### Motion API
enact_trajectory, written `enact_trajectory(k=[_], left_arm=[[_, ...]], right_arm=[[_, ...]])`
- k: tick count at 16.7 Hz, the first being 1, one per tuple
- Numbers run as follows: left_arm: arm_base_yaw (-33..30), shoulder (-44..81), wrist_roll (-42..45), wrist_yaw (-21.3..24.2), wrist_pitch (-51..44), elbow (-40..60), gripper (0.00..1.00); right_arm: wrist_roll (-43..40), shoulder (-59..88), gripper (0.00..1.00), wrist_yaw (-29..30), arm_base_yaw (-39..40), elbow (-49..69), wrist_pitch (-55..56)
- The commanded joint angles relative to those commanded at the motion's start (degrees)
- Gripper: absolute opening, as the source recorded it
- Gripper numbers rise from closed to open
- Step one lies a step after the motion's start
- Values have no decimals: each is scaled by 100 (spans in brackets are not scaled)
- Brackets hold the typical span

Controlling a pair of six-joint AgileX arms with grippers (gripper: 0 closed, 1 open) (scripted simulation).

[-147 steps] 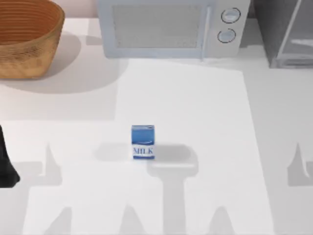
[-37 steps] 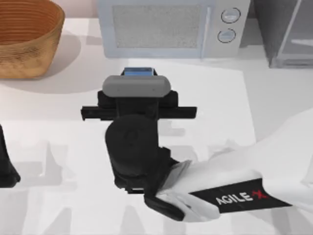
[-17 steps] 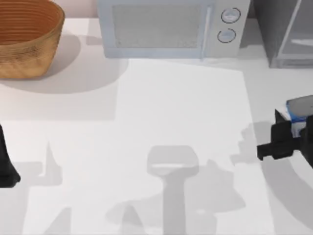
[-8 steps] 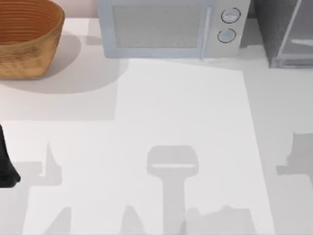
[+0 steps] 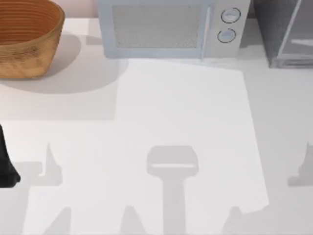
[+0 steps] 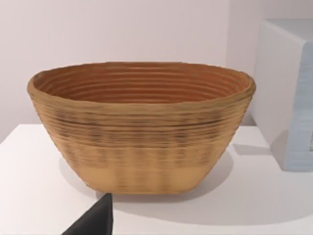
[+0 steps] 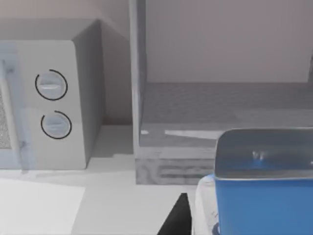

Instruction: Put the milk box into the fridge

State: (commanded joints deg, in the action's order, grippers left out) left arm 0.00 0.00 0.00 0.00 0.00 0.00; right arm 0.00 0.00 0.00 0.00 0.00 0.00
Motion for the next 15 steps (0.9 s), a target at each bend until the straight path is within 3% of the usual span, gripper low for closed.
enact_trajectory(k=[7,15], left_arm=[[0,0,0,0,0,0,100],[0,0,0,0,0,0,100]], right_arm=[[36,616,0,-105,-54,349,425],[61,4408,0,-576,-566,2106,2592]])
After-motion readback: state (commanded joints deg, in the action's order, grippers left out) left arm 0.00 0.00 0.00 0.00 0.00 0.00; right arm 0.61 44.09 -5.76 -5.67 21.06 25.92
